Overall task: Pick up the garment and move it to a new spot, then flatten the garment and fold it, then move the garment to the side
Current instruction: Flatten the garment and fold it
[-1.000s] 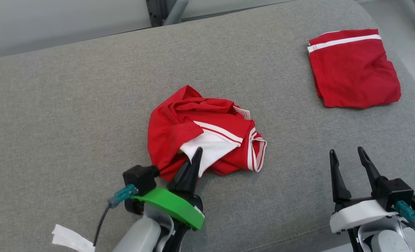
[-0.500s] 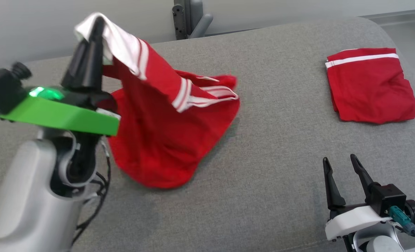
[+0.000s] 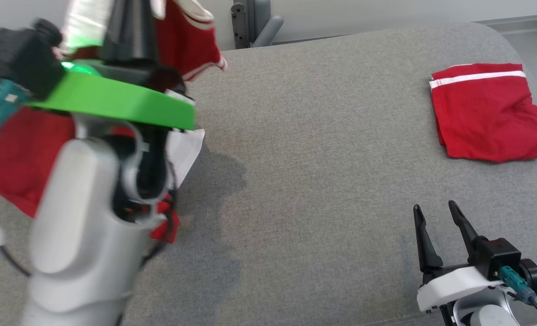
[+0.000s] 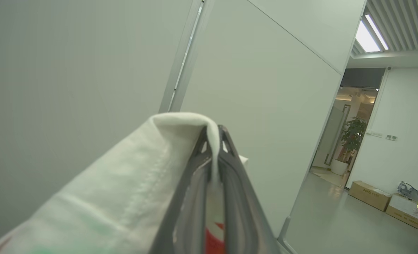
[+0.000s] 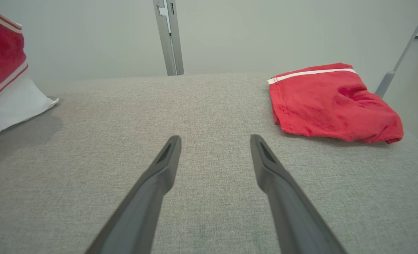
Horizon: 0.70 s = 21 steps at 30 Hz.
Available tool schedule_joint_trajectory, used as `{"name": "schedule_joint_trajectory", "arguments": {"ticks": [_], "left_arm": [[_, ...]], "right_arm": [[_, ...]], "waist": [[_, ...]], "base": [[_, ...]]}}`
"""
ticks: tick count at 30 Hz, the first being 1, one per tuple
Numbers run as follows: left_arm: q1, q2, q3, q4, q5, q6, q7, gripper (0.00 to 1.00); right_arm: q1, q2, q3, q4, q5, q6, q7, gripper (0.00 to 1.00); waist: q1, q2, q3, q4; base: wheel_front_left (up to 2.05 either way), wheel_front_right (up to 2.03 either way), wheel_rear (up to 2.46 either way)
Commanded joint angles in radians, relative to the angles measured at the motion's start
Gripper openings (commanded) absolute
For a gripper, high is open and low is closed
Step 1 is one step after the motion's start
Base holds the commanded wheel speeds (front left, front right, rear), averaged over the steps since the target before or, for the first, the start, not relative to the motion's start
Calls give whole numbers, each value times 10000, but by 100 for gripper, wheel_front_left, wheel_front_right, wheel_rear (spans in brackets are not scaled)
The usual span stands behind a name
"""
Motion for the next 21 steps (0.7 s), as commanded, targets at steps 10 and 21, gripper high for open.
{"name": "schedule_joint_trajectory", "arguments": {"ticks": [10,21], "left_arm": [[1274,-1603,-4110,3067,-799,-324,-1038,0],[85,-1575,-7005,5202,-2558,-305,-1848,0]], "right_arm": [[-768,-10,475,130,281,-18,-30,100],[-1066,-7,683,506,609,-18,-28,100]], "waist": [[0,13,758,-919],[0,13,1287,-2075]], "base": [[0,0,0],[0,0,0]]}}
